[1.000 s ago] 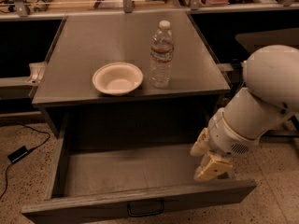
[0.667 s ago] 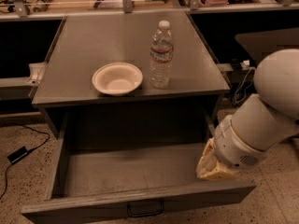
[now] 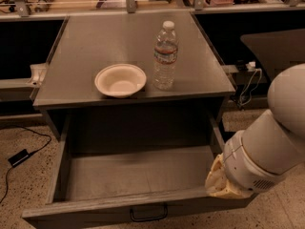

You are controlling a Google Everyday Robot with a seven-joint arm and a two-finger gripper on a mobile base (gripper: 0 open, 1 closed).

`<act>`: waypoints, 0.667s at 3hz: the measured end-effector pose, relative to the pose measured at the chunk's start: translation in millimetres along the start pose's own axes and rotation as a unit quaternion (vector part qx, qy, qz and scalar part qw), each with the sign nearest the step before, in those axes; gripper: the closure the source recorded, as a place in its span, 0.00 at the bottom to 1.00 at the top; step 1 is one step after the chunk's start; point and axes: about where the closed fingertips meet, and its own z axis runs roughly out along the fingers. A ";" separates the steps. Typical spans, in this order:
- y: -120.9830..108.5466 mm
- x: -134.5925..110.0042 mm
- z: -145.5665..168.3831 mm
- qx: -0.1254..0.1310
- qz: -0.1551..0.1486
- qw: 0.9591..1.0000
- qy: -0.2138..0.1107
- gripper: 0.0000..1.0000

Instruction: Close top drawer

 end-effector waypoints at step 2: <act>-4.5 23.3 62.1 -0.013 0.009 0.996 0.090 1.00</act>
Offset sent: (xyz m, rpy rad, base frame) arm -0.0021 -0.0101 -0.1201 -0.3016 0.0964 -0.0220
